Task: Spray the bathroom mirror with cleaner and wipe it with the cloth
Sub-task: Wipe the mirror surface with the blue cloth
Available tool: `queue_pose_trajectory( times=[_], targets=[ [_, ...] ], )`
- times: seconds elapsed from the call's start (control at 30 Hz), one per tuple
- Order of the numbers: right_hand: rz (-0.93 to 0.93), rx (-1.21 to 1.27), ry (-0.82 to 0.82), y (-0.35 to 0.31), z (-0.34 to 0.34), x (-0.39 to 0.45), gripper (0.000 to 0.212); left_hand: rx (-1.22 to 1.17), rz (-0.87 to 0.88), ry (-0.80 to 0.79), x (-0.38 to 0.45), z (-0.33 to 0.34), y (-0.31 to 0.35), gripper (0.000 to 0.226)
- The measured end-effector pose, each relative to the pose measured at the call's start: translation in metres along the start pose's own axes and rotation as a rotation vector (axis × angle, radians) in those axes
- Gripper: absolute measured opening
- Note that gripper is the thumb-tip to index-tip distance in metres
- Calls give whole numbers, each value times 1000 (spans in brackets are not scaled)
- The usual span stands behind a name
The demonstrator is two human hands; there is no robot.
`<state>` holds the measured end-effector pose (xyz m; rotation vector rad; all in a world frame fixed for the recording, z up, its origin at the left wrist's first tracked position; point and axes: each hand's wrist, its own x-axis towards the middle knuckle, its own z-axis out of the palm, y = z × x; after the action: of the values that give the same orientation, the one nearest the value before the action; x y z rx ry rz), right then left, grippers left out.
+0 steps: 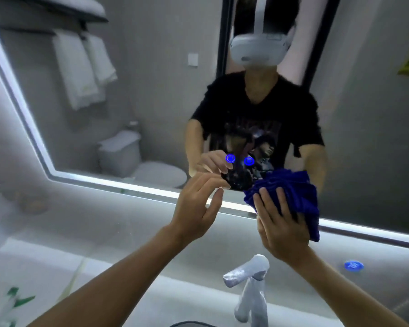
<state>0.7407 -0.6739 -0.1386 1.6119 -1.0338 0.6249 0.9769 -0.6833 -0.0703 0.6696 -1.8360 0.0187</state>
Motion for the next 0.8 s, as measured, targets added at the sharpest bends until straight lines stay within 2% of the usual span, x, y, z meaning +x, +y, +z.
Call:
queue_pose_trajectory(
  times=[0.1, 0.2, 0.3, 0.47, 0.67, 0.8],
  targets=[
    [-87, 73, -22, -64, 6, 53, 65, 85, -79, 32, -10, -51, -33, 21],
    [-66, 115, -56, -127, 12, 107, 64, 173, -177, 59, -25, -113, -65, 23],
    [-72, 147, -94, -185, 19, 161, 68, 228, -283, 160, -39, -179, -93, 26],
    [-253, 176, -179, -276, 32, 239, 72, 277, -379, 277, -67, -266, -134, 24],
    [-447, 164, -226, -356, 50, 296, 77, 292, -409, 298, -93, -340, -160, 20],
    [-507, 100, -239, -378, 58, 313, 79, 287, -443, 277, -115, -375, -170, 19]
  ],
)
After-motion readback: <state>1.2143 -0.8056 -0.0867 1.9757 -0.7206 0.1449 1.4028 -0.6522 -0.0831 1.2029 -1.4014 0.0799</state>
